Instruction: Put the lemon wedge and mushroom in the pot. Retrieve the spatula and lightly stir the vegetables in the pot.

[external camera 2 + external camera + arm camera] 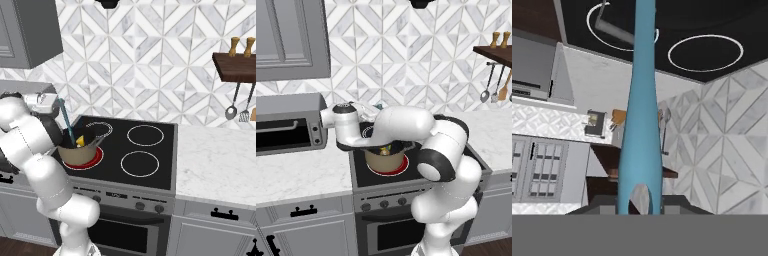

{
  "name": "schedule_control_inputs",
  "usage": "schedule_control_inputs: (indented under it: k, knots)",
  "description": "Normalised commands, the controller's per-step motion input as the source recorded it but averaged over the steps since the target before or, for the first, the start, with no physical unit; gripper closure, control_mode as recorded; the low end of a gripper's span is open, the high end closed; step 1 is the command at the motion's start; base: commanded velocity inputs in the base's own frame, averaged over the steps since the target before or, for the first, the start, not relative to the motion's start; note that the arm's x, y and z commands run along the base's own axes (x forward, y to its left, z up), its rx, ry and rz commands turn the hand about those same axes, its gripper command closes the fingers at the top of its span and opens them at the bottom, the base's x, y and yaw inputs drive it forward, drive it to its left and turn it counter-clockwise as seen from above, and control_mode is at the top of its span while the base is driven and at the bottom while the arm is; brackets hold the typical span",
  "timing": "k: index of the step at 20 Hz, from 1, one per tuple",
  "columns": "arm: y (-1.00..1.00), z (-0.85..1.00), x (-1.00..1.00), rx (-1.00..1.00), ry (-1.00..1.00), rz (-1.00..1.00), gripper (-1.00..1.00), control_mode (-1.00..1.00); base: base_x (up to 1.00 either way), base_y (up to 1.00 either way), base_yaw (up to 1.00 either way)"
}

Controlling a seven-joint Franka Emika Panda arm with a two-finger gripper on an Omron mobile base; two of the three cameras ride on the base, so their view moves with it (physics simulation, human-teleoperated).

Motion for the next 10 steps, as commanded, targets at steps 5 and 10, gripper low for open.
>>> schedule_control_inputs:
  k: [5, 10]
  knots:
    - [0.00, -0.27, 0.00, -0.03, -0.03, 0.00, 1.00, -1.00, 0.00, 0.00, 0.00]
    - [-0.04, -0.20, 0.00, -0.01, -0.06, 0.00, 1.00, -1.00, 0.00, 0.00, 0.00]
